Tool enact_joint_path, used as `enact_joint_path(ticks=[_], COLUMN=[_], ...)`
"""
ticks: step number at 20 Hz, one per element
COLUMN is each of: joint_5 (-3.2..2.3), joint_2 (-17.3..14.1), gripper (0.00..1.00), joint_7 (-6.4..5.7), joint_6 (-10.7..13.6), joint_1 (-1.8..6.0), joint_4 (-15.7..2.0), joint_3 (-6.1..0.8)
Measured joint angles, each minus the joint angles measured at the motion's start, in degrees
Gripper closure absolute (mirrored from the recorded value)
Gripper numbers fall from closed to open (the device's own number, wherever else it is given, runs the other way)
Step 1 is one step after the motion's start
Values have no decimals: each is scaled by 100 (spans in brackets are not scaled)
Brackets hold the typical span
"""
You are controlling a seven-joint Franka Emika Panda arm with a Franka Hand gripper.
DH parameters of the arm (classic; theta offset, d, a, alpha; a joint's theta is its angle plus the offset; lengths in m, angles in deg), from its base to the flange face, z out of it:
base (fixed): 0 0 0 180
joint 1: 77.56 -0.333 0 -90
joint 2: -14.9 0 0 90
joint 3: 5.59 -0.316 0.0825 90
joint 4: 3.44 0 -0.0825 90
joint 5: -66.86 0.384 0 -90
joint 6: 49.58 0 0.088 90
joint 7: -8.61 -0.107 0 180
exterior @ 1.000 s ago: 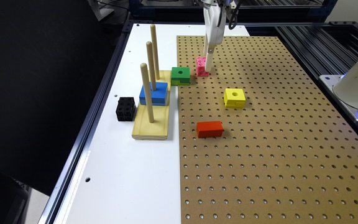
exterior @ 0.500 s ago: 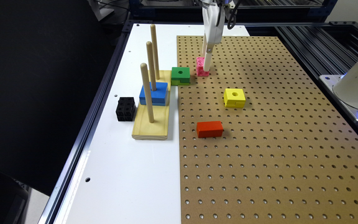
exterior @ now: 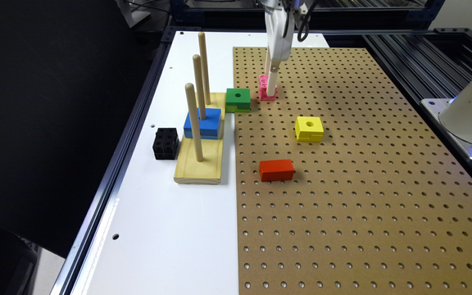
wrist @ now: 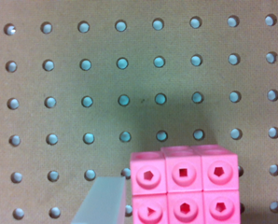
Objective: Pick up pink block.
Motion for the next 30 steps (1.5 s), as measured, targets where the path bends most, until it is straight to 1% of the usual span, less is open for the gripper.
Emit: enact_joint_path(ticks=[2,4,13,15,16,25,27,30], joint_5=[0,0,0,0,1,1,1,1], joint_2=[-100,-137,-182,-246,-267,-257,-213,-43], gripper=[0,0,0,0,100,100,100,100], joint_7=[0,0,0,0,0,0,0,0], joint_6=[-21,-20,-20,-44,-72,-70,-55,84], joint_1=[0,0,0,0,-1,-1,-2,-2], joint_4=[-84,-133,-144,-145,-148,-146,-145,-142], joint_3=[0,0,0,-1,-3,-4,-4,-5])
